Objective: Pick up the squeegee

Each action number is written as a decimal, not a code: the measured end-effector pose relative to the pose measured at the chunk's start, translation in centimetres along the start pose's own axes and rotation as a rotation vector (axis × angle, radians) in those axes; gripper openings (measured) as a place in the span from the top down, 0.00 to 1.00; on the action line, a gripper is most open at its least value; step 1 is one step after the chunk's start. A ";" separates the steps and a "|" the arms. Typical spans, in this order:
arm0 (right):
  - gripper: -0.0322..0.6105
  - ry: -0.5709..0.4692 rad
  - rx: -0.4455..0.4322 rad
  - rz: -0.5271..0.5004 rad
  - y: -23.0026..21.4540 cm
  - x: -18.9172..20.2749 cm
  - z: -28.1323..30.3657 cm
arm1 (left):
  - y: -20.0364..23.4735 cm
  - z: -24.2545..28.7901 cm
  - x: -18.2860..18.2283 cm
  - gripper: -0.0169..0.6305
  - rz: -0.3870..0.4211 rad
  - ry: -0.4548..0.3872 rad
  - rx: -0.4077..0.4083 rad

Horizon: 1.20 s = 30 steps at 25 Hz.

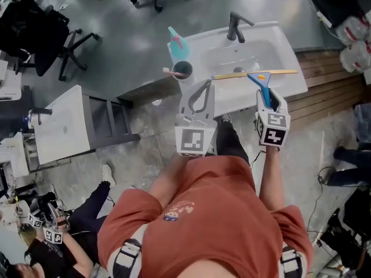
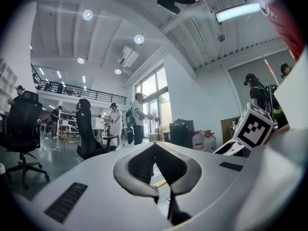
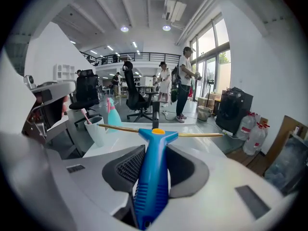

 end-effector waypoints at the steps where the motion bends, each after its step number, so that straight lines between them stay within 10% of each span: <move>1: 0.73 -0.021 0.006 -0.001 0.0 -0.3 -0.7 | 0.1 -0.4 -0.5 0.95 -0.003 -0.016 -0.004; 30: 0.73 -0.876 0.195 -0.094 2.4 -14.0 -22.7 | 3.8 -8.9 -14.5 0.95 0.029 -0.320 -0.142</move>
Point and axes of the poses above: the fingertips, and each gripper's own axes: z forward along the fingers, y to its left, x out of its underside, the point moved 4 cm from there along -z, backward along the fingers, and after that the axes turned 7 degrees about y, right-handed, at the moved point
